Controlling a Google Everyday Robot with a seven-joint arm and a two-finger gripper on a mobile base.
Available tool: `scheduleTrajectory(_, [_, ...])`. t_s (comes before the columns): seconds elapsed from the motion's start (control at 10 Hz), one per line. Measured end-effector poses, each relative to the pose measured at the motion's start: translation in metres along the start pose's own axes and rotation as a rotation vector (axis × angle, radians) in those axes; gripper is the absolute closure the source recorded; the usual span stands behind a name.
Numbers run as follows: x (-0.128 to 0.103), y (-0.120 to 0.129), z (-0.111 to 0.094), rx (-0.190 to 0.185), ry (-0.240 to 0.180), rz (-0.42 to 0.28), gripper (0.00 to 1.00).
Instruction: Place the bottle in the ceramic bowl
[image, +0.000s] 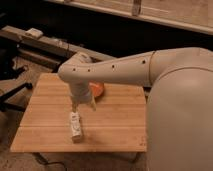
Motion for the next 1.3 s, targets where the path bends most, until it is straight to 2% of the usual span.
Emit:
scheduleTrajectory(1.1, [0.0001, -0.0001, -0.0009, 0.001, -0.001, 0.0, 0.35])
scheduleTrajectory(1.3, [0.0048, 0.0046, 0.0001, 0.018, 0.006, -0.02, 0.35])
